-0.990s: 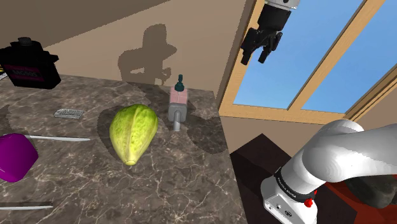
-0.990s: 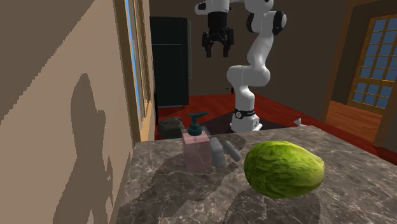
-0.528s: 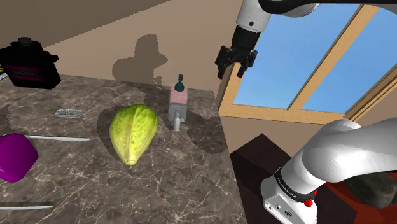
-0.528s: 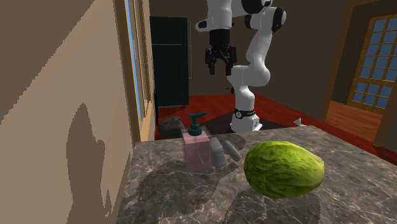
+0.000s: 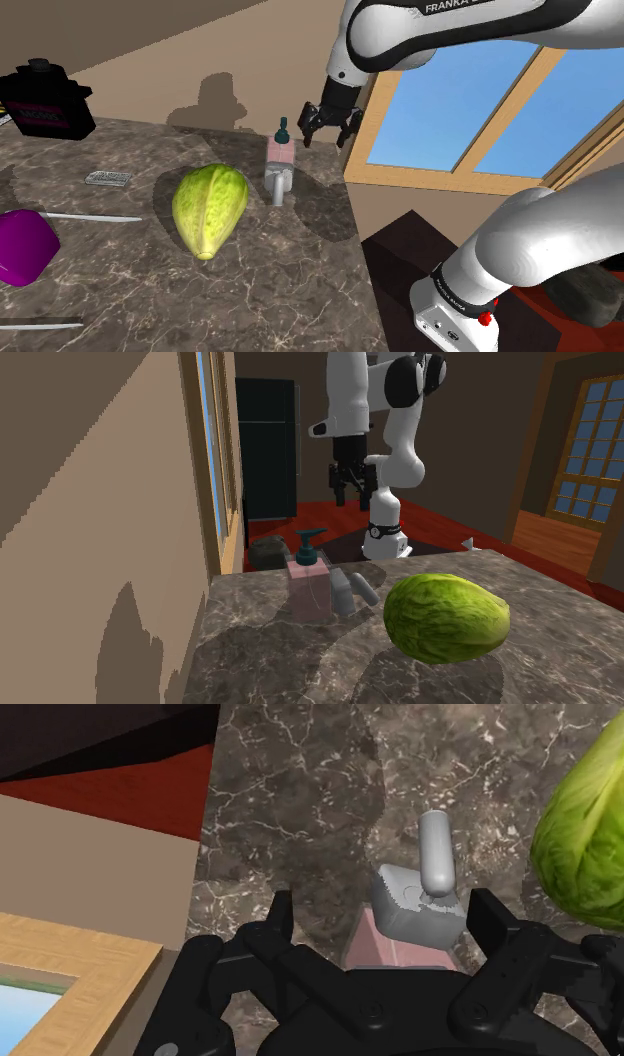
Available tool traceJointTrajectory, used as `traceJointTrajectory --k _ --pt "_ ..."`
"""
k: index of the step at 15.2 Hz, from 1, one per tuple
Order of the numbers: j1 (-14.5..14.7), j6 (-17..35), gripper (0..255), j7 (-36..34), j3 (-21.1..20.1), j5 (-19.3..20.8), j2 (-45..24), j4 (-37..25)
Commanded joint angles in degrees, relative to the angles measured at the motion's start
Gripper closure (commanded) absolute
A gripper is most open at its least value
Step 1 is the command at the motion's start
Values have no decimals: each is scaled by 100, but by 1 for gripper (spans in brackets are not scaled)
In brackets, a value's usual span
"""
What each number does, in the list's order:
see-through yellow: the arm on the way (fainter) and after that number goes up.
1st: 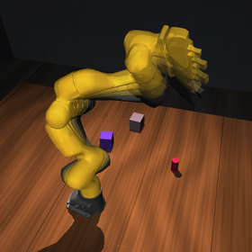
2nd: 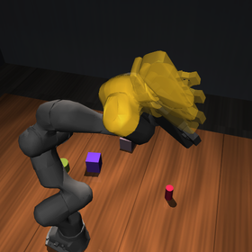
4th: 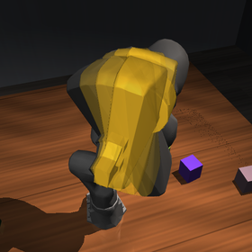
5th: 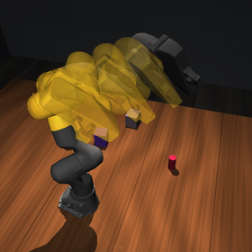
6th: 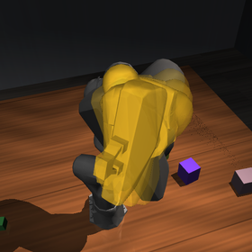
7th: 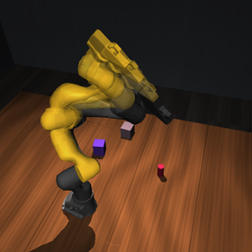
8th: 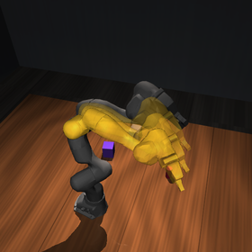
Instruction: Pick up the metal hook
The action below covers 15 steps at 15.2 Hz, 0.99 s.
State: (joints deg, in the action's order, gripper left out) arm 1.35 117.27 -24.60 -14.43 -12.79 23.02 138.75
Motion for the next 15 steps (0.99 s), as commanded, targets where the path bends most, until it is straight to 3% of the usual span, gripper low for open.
traceJointTrajectory --k 1,10,15 --pt "0 349 0 -254 -139 -53 -374 -52" --pt "31 1720 0 -1398 -573 85 -2246 -630" --pt "49 2115 0 -1399 -579 138 -2517 -497"
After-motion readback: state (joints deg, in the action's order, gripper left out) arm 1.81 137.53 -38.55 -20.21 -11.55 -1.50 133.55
